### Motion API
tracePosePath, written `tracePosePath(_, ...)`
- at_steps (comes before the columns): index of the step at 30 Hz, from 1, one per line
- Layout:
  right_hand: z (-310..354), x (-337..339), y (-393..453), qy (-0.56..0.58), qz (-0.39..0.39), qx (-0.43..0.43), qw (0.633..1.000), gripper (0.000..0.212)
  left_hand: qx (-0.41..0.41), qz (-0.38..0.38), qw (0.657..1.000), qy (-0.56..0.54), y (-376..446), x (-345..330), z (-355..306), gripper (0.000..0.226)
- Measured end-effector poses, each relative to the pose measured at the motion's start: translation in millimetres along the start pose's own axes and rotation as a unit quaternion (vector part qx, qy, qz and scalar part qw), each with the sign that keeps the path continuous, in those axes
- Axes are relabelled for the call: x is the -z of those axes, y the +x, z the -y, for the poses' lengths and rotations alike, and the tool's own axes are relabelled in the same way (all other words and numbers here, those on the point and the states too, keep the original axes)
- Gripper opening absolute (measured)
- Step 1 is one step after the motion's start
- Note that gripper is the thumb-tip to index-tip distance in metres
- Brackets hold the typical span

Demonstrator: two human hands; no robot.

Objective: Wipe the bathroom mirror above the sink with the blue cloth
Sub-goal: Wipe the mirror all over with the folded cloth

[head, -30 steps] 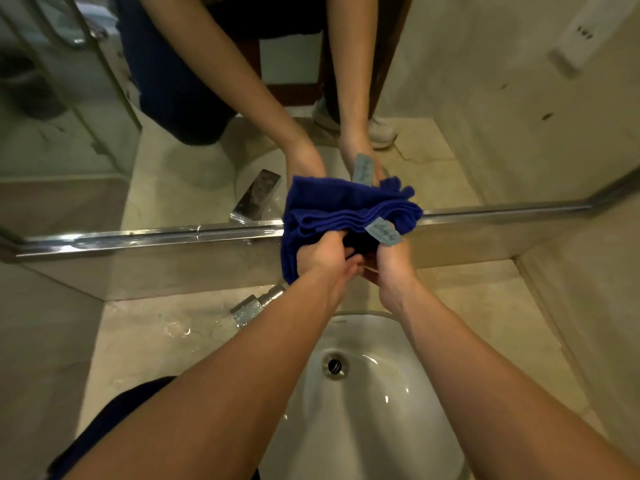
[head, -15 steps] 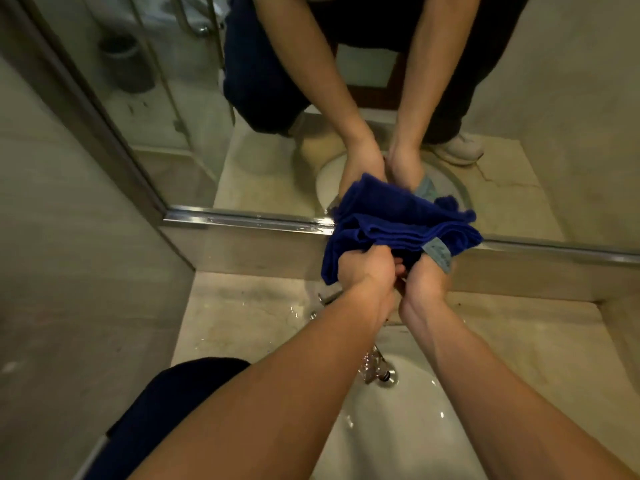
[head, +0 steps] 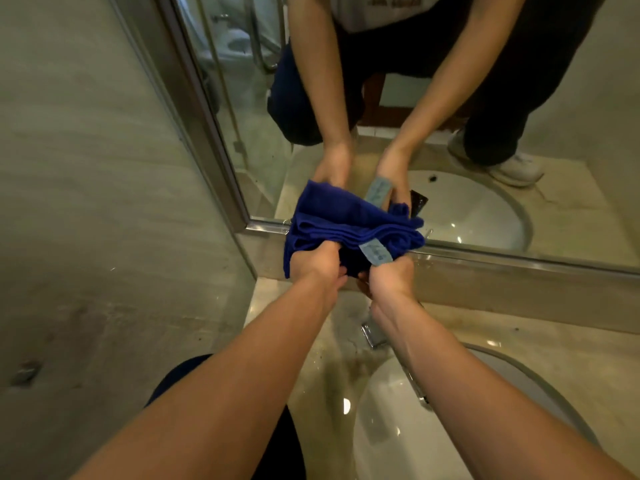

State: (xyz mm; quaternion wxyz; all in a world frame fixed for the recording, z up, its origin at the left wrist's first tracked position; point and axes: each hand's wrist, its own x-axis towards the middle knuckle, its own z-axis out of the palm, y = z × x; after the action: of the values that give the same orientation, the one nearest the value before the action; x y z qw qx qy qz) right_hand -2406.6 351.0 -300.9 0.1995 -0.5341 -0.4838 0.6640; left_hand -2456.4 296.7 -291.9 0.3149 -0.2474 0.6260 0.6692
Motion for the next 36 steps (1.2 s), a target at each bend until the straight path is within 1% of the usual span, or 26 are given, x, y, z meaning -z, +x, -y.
tracePosePath(2,-2,-7,-9,-0.053,-0.005,0.03,0.998,0.029,0.005,0.026,1.0,-0.016,1,7,-6,0.014)
tracePosePath(5,2,-19,-25,-0.109,-0.001,0.077,0.991,0.025,0.008,0.053,0.996,-0.068,-3,19,-16,0.034)
tracePosePath(7,6,-32,-37,-0.133,0.015,0.104,0.986,0.028,0.01,0.027,0.994,-0.109,-1,30,-24,0.038)
tracePosePath(10,8,-58,-52,-0.177,0.033,0.13,0.975,0.027,-0.021,-0.008,0.988,-0.151,9,47,-34,0.038)
tracePosePath(13,9,-78,-60,-0.194,0.039,0.103,0.975,0.029,-0.056,-0.068,0.984,-0.155,19,56,-41,0.031)
tracePosePath(15,9,-86,-61,-0.174,0.044,0.059,0.982,0.035,-0.07,-0.118,0.982,-0.129,25,60,-44,0.024)
tracePosePath(16,7,-88,-60,-0.162,0.042,0.038,0.985,0.04,-0.075,-0.13,0.981,-0.121,26,61,-45,0.022)
tracePosePath(17,6,-89,-60,-0.153,0.037,0.023,0.987,0.044,-0.077,-0.13,0.982,-0.117,28,62,-44,0.02)
tracePosePath(19,0,-90,-57,-0.14,0.019,0.014,0.99,0.048,-0.053,-0.107,0.983,-0.137,29,64,-44,0.018)
tracePosePath(22,-5,-89,-53,-0.144,-0.004,0.018,0.989,0.041,-0.019,-0.086,0.976,-0.199,33,63,-45,0.024)
tracePosePath(26,-4,-80,-45,-0.159,-0.007,0.023,0.987,0.033,-0.04,-0.14,0.973,-0.18,40,56,-37,0.024)
tracePosePath(28,-3,-73,-41,-0.159,-0.005,0.03,0.987,0.032,-0.05,-0.149,0.974,-0.166,39,51,-33,0.027)
tracePosePath(30,-3,-61,-35,-0.161,-0.006,0.037,0.986,0.03,-0.056,-0.137,0.975,-0.163,37,44,-29,0.029)
tracePosePath(33,-1,-37,-24,-0.145,-0.037,0.054,0.987,0.029,-0.06,-0.095,0.983,-0.142,32,26,-14,0.032)
tracePosePath(34,-2,-28,-20,-0.132,-0.05,0.061,0.988,0.03,-0.056,-0.072,0.987,-0.134,29,19,-8,0.032)
tracePosePath(36,-4,-10,-8,-0.09,-0.091,0.077,0.989,0.04,-0.03,-0.01,0.993,-0.114,22,6,0,0.033)
